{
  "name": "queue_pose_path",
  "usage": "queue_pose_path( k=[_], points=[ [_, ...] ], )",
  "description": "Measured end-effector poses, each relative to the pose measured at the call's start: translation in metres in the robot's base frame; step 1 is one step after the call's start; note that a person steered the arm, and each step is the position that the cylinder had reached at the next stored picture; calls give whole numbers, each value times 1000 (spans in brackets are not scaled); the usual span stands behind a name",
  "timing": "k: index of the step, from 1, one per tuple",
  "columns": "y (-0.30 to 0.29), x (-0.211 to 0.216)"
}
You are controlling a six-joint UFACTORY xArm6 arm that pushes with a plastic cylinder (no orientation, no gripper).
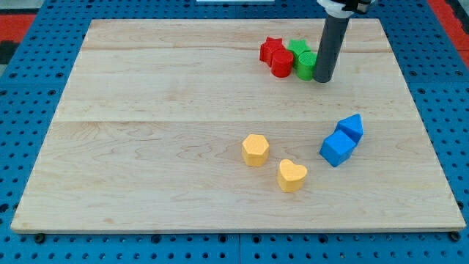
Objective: Move the blue triangle and the blue cube a bit left
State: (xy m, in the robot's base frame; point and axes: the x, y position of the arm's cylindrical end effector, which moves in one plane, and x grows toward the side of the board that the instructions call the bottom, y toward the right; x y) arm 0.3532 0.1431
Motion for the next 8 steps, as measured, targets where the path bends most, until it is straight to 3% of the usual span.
queue_pose_path(
  k=[2, 3, 5, 6, 8],
  points=[
    [-9, 0],
    [15, 3],
    [109, 70],
    [109, 105],
    [70, 122]
  ],
)
